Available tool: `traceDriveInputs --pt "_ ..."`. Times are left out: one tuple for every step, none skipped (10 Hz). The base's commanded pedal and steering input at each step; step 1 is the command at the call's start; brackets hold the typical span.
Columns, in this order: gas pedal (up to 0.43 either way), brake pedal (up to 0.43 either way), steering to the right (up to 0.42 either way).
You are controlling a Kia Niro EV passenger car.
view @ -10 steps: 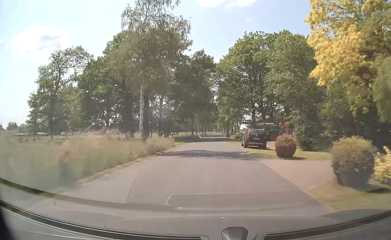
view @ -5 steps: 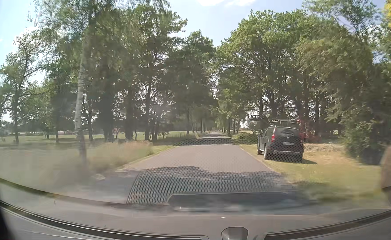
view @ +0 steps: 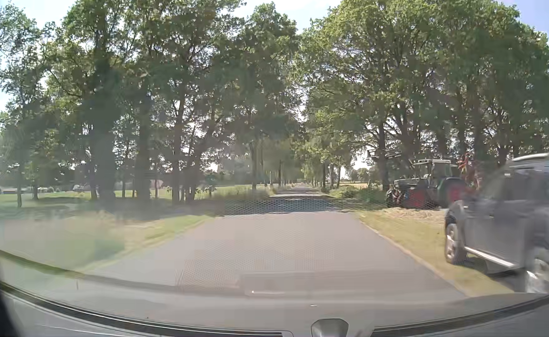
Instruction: Follow the waypoints while adhering to traffic rules and regulations
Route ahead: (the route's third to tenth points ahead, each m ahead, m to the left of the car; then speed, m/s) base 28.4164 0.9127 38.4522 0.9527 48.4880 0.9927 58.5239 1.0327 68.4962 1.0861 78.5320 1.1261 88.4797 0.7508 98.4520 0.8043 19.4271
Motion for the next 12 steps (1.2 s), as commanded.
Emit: traceDriveInputs --pt "0.197 0.006 0.004" --pt "0.197 0.006 0.004" --pt "0.197 0.006 0.004" --pt "0.197 0.006 0.004" --pt "0.197 0.006 0.004" --pt "0.197 0.006 0.004" --pt "0.197 0.006 0.004" --pt "0.197 0.006 0.004" --pt "0.197 0.006 0.004" --pt "0.197 0.006 0.004" --pt "0.197 0.006 0.004" --pt "0.197 0.006 0.004"
